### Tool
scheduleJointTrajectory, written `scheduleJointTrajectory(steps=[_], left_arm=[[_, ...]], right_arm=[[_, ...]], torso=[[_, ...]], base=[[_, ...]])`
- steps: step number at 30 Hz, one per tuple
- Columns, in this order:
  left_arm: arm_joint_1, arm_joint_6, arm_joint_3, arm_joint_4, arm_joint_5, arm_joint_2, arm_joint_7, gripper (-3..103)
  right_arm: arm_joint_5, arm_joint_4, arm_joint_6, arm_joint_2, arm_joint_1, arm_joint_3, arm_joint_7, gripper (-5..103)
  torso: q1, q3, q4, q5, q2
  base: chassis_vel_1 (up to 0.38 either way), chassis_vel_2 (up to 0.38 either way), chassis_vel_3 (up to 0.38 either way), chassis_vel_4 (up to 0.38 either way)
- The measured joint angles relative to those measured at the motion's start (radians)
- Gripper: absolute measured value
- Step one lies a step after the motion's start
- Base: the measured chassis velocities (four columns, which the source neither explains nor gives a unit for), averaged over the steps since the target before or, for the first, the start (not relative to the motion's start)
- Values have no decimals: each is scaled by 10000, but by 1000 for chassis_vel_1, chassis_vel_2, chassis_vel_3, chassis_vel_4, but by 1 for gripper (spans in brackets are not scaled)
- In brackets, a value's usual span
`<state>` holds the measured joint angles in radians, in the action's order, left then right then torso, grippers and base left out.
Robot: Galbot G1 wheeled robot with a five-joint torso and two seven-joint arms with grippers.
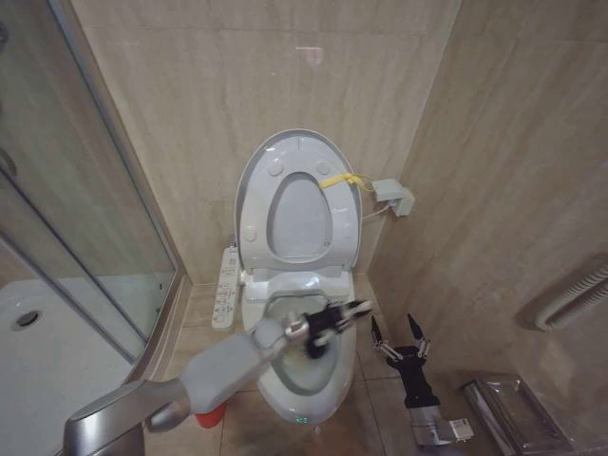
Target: Open the toilet lid, clean the toilet bowl with a toilet brush, close the toilet lid, and flush.
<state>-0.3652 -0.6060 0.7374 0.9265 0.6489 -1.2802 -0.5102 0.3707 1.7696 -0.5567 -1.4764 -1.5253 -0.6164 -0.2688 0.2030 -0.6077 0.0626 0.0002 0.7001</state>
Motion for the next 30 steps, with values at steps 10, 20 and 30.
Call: scheduleJointTrajectory(steps=[10,20,30], left_arm=[[-351,-100,-350,366,102,-167,326,22],[-501,-190,-689,1459,325,-353,621,22],[-456,-431,-801,650,204,-785,716,22]], right_arm=[[-7,-77,-12,-74,27,11,-2,100],[-33,-152,-12,-117,80,22,-8,100],[-90,-119,-22,-140,36,48,-25,100]], torso=[[0,0,23,-2,0],[-2,3,32,-3,2],[-1,3,30,-4,2]], base=[[8,-1,7,8],[0,0,0,0],[0,0,0,0]])
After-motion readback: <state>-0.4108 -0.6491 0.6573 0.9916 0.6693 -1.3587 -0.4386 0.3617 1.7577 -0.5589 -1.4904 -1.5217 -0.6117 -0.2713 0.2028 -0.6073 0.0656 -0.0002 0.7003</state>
